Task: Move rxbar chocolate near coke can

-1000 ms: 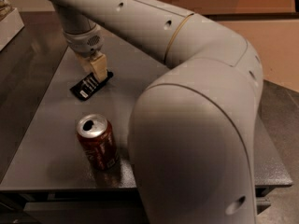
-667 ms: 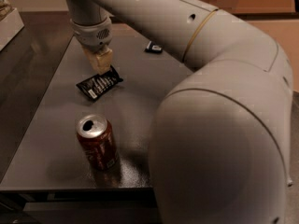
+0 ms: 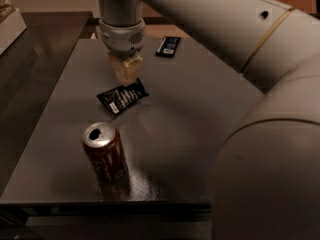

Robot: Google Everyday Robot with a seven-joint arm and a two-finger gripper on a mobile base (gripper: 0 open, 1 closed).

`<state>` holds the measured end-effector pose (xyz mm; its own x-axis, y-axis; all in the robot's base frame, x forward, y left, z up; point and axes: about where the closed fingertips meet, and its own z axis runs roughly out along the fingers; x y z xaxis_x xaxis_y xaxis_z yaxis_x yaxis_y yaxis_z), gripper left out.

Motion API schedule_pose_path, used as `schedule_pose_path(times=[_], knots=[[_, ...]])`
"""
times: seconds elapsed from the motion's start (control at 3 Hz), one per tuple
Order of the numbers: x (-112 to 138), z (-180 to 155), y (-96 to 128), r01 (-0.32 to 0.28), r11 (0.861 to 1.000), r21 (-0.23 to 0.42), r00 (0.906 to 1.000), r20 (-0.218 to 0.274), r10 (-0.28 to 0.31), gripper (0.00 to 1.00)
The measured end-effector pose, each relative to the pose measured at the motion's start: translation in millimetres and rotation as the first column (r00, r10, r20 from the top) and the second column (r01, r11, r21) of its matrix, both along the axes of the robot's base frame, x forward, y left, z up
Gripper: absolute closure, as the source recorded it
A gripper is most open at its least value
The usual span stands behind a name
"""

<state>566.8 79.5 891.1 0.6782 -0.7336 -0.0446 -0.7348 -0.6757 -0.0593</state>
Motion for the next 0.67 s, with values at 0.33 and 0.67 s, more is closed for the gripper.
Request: schedule_pose_path(times=[0.33, 0.67], knots=[[-31, -2, -19, -0.018, 1.0, -0.006, 0.998, -0.06, 0.017, 1.0], [-65, -4, -29, -0.045, 0.999, 0.0, 0.9931, -0.108, 0.045, 1.0]])
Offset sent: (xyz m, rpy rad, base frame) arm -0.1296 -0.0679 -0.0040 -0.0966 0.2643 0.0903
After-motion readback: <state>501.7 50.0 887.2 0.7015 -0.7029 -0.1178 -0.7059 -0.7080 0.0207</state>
